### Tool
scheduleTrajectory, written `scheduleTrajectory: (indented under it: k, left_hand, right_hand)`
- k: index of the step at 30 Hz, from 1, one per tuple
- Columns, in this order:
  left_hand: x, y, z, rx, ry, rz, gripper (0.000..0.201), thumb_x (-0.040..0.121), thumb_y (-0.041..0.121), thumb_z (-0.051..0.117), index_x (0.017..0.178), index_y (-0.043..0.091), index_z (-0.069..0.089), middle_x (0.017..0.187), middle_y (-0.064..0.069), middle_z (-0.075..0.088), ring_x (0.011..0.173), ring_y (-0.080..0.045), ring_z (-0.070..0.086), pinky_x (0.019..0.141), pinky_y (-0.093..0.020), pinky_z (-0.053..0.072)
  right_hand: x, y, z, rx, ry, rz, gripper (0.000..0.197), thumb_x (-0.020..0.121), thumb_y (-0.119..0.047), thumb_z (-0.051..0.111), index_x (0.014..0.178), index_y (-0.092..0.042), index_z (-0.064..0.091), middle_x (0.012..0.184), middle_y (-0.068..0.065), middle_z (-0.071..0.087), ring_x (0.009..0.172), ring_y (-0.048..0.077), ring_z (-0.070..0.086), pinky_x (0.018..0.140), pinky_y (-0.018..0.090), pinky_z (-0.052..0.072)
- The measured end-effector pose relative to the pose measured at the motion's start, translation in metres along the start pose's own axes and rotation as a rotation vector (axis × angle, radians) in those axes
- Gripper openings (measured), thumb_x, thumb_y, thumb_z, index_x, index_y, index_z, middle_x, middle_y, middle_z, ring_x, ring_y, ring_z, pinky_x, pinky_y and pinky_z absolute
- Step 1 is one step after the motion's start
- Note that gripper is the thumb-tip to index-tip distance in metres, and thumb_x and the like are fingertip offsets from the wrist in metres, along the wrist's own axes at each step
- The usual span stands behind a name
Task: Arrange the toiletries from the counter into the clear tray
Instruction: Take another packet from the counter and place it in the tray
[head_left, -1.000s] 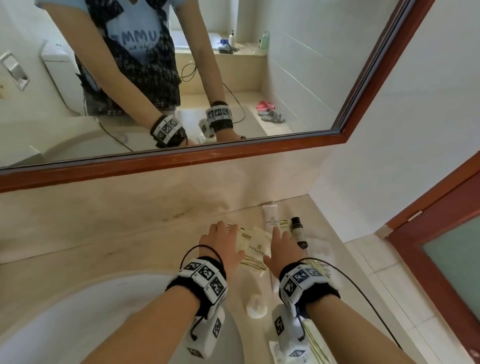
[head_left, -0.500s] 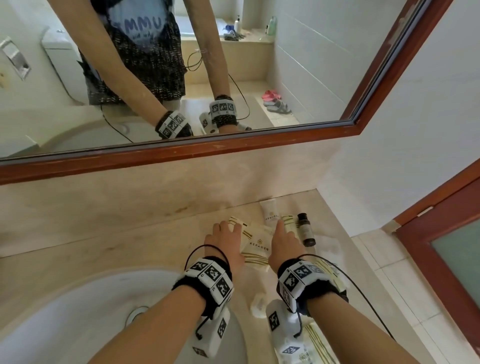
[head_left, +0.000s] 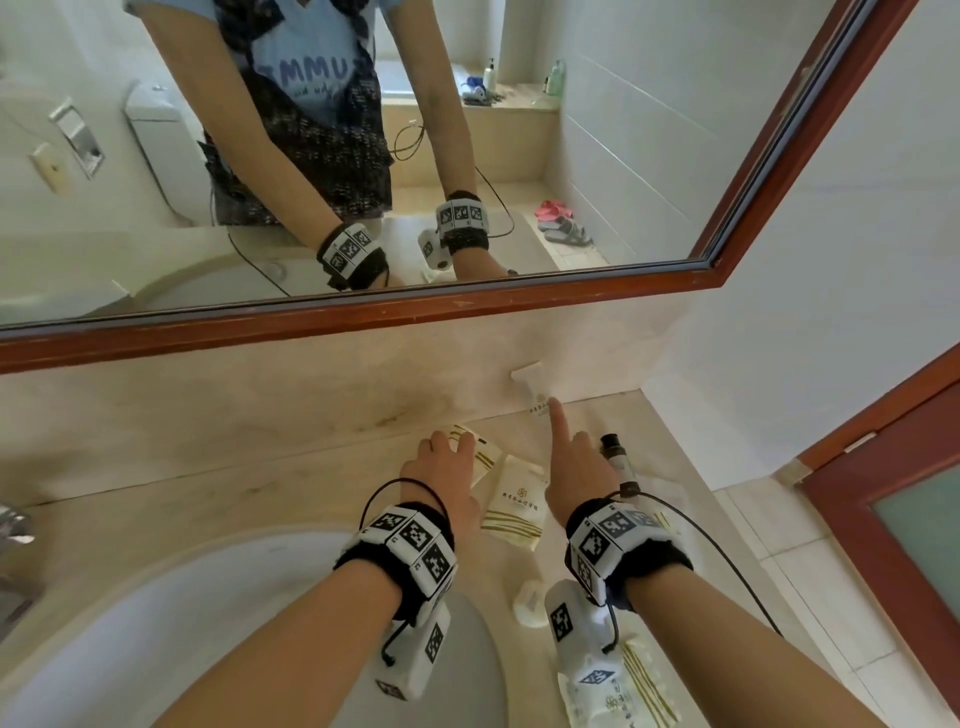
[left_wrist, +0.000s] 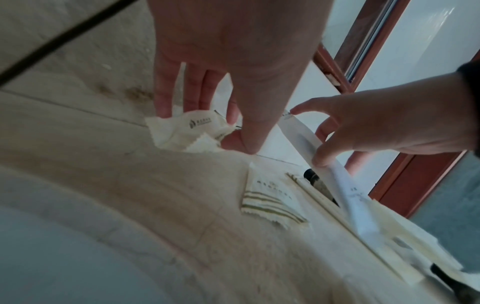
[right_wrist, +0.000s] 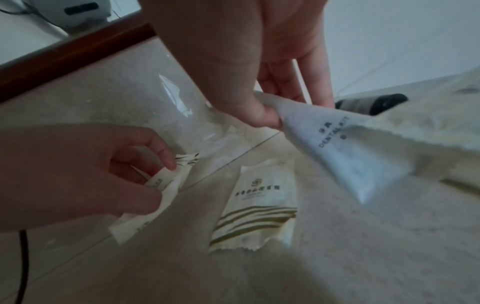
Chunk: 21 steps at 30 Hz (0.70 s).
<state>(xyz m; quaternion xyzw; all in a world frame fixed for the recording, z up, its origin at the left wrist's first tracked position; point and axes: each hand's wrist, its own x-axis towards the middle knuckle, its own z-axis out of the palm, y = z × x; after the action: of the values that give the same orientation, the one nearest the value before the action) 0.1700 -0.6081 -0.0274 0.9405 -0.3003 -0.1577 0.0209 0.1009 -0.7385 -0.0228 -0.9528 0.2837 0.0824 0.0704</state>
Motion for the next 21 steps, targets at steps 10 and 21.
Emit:
scheduleTrajectory:
  k: [10, 21]
  left_hand:
    - [-0.065, -0.059, -0.026, -0.052, 0.101, -0.114, 0.06, 0.081, 0.022, 0.059, 0.133, 0.013, 0.031, 0.13, -0.015, 0.042, 0.117, -0.029, 0.046, 0.09, -0.037, 0.048]
    - [-0.176, -0.133, 0.0, -0.106, 0.032, -0.218, 0.059, 0.082, 0.025, 0.061, 0.132, 0.016, 0.031, 0.132, -0.013, 0.039, 0.12, -0.03, 0.041, 0.091, -0.039, 0.045]
  right_hand:
    - [-0.042, -0.067, -0.017, -0.081, -0.02, -0.192, 0.095, 0.087, 0.001, 0.052, 0.149, -0.03, -0.013, 0.118, 0.013, 0.05, 0.097, 0.028, 0.061, 0.072, 0.031, 0.049]
    - [-0.108, -0.158, -0.002, -0.146, -0.184, -0.404, 0.086, 0.088, 0.002, 0.048, 0.149, -0.031, -0.003, 0.121, 0.015, 0.051, 0.1, 0.032, 0.061, 0.079, 0.036, 0.052]
